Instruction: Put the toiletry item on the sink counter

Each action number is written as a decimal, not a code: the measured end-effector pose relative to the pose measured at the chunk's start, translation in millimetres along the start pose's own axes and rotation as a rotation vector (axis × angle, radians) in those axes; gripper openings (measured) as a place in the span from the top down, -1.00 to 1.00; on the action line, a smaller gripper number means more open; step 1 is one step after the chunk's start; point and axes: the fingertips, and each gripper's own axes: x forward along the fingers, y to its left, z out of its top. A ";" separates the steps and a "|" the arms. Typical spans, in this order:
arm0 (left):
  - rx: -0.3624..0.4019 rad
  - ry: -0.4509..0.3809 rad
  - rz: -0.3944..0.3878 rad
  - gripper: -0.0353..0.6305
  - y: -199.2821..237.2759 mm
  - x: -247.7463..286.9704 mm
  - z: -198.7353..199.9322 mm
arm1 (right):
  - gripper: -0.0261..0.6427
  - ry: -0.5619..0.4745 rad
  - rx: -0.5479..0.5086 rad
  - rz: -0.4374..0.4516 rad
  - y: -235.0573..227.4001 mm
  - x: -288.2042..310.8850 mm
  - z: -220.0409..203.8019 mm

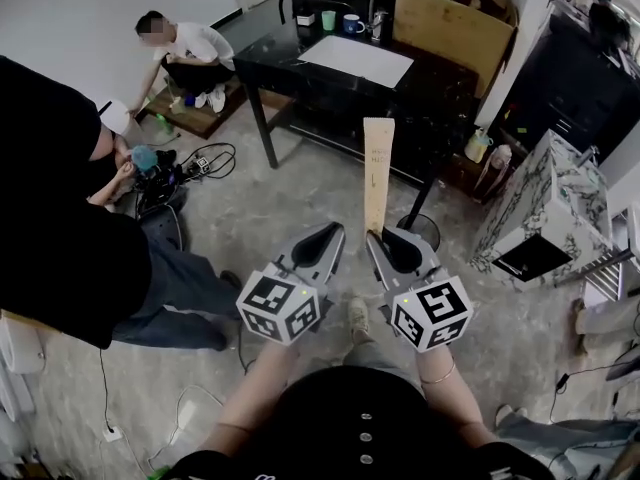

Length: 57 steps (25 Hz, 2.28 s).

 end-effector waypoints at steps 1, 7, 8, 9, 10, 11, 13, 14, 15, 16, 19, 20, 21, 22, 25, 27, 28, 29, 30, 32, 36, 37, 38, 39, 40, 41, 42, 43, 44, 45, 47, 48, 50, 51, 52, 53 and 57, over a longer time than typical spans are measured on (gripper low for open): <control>0.000 -0.005 0.008 0.82 6.5 9.3 2.6 | 0.76 -0.003 0.001 0.005 -9.1 8.0 2.2; 0.000 -0.028 0.042 0.82 42.8 72.2 24.4 | 0.76 -0.002 -0.011 0.044 -63.0 60.8 20.7; 0.000 -0.032 0.048 0.82 48.7 82.4 28.0 | 0.76 -0.003 -0.013 0.051 -71.6 69.2 24.2; -0.002 -0.036 0.055 0.82 54.5 92.4 31.1 | 0.76 -0.003 -0.014 0.058 -80.0 76.8 27.3; -0.005 -0.041 0.063 0.82 60.2 102.3 33.9 | 0.76 -0.003 -0.016 0.066 -88.4 83.8 30.3; -0.008 -0.045 0.069 0.82 65.5 112.0 36.4 | 0.76 -0.003 -0.017 0.073 -96.7 90.4 33.2; -0.014 -0.051 0.078 0.82 74.4 131.1 40.2 | 0.76 -0.003 -0.020 0.088 -112.3 102.9 37.7; -0.017 -0.053 0.081 0.82 77.8 140.0 41.1 | 0.76 -0.002 -0.020 0.095 -119.4 108.8 39.0; -0.019 -0.053 0.084 0.82 80.6 148.0 41.5 | 0.76 -0.001 -0.019 0.103 -125.8 114.2 39.7; -0.019 -0.052 0.089 0.82 83.1 155.1 41.5 | 0.76 0.000 -0.018 0.110 -131.5 119.0 40.0; -0.022 -0.048 0.107 0.82 91.7 172.3 42.0 | 0.76 0.003 -0.015 0.130 -145.9 132.1 41.8; -0.024 -0.046 0.113 0.82 95.1 176.9 42.2 | 0.76 0.005 -0.013 0.135 -149.8 136.1 42.3; -0.027 -0.042 0.119 0.82 98.2 180.9 42.2 | 0.76 0.007 -0.011 0.139 -153.2 139.5 42.3; -0.030 -0.038 0.125 0.82 101.1 184.2 42.3 | 0.76 0.010 -0.008 0.142 -156.0 142.5 41.9; -0.032 -0.040 0.137 0.82 110.2 191.7 46.7 | 0.76 0.015 0.001 0.149 -162.3 151.9 41.6; -0.032 -0.048 0.143 0.82 117.2 197.3 51.3 | 0.76 0.017 0.003 0.152 -166.5 159.9 42.3; -0.033 -0.051 0.145 0.82 121.0 200.2 52.8 | 0.76 0.020 0.003 0.152 -169.0 164.1 42.4; -0.034 -0.052 0.148 0.82 125.0 203.1 53.5 | 0.76 0.022 0.004 0.152 -171.7 168.6 42.4; -0.036 -0.051 0.149 0.82 129.4 206.6 54.0 | 0.76 0.023 0.005 0.150 -174.7 173.3 42.9; -0.038 -0.048 0.146 0.82 139.4 215.3 55.3 | 0.76 0.023 0.006 0.143 -182.2 184.0 45.2; -0.043 -0.039 0.138 0.82 165.8 235.4 57.5 | 0.76 0.021 0.014 0.120 -200.5 210.1 46.8; -0.041 -0.037 0.136 0.82 173.9 240.7 58.8 | 0.76 0.021 0.017 0.115 -204.8 218.8 47.2; -0.041 -0.035 0.133 0.82 182.7 245.7 60.5 | 0.76 0.022 0.018 0.112 -208.2 228.7 47.9; -0.041 -0.031 0.130 0.82 192.3 250.4 62.4 | 0.76 0.022 0.019 0.110 -210.6 239.7 48.9; -0.041 -0.025 0.126 0.82 202.5 254.7 64.2 | 0.76 0.023 0.019 0.110 -212.1 251.3 49.9; -0.041 -0.018 0.122 0.82 212.9 258.6 66.2 | 0.76 0.025 0.020 0.110 -213.3 263.0 50.9; -0.041 -0.012 0.118 0.82 223.6 262.5 69.1 | 0.76 0.028 0.020 0.109 -214.8 274.9 52.0; -0.040 -0.009 0.115 0.82 234.7 266.6 73.2 | 0.76 0.030 0.019 0.107 -216.7 287.0 53.8; -0.041 -0.008 0.113 0.82 246.0 270.8 78.1 | 0.76 0.033 0.019 0.104 -218.9 299.0 56.2; -0.044 -0.007 0.111 0.82 257.2 274.8 83.1 | 0.76 0.035 0.021 0.100 -220.8 310.4 58.7; -0.051 -0.003 0.105 0.82 277.5 283.0 91.5 | 0.76 0.038 0.025 0.091 -224.1 330.7 64.0; -0.053 0.001 0.100 0.82 286.2 287.2 95.0 | 0.76 0.038 0.026 0.086 -225.5 339.7 66.7; -0.054 0.009 0.086 0.82 301.8 295.9 100.7 | 0.76 0.038 0.027 0.074 -228.5 356.9 71.3; -0.055 0.011 0.080 0.82 309.4 300.5 103.4 | 0.76 0.038 0.030 0.068 -230.7 365.8 73.0; -0.056 0.013 0.074 0.82 317.2 305.1 106.1 | 0.76 0.039 0.032 0.063 -233.2 375.2 74.4; -0.057 0.014 0.070 0.82 325.3 309.5 108.8 | 0.76 0.041 0.035 0.059 -235.8 385.0 75.5; -0.054 0.024 0.058 0.82 359.2 320.2 117.6 | 0.76 0.040 0.040 0.045 -243.0 425.9 80.7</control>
